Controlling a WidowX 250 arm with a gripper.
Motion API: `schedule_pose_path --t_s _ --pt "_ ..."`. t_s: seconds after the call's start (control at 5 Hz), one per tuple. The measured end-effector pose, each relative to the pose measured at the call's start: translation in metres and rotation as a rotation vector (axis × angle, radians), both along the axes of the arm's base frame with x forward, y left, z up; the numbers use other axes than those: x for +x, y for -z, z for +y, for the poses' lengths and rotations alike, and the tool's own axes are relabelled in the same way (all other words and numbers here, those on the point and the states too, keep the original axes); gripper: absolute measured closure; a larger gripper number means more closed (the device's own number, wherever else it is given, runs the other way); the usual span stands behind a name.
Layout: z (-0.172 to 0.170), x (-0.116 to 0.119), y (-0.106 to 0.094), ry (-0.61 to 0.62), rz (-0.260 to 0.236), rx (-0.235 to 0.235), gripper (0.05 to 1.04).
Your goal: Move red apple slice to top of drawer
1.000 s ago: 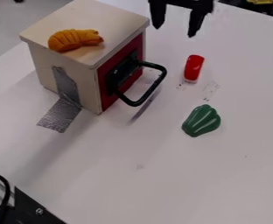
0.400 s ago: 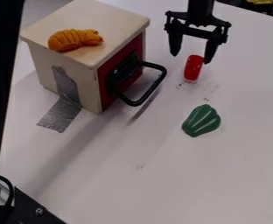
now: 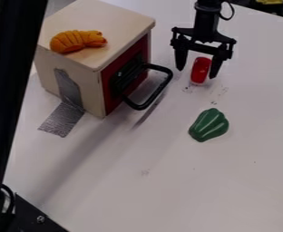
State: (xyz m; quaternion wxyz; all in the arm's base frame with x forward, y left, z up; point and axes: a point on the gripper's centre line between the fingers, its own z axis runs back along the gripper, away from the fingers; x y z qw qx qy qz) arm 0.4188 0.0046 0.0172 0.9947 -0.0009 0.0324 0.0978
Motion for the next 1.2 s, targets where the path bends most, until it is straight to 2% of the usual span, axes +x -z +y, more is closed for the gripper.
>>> schedule_pose_path --t_s 0.2,0.4,0.6,0.8,1.0,1.2 --pt "0.001 0.007 0.01 -0.008 0.0 0.006 0.111" --pt "0.001 0.012 0.007 0.001 -0.02 0.006 0.381" --pt "0.0 0.013 0.002 0.019 -0.031 0.005 0.512" --pt "0.008 0.031 -0.045 0.032 -0.131 -0.006 0.513" --pt "0.037 0.044 -0.097 0.025 -0.237 -0.014 0.513" --pt "0.073 0.034 -0.141 -0.007 -0.289 -0.036 0.513"
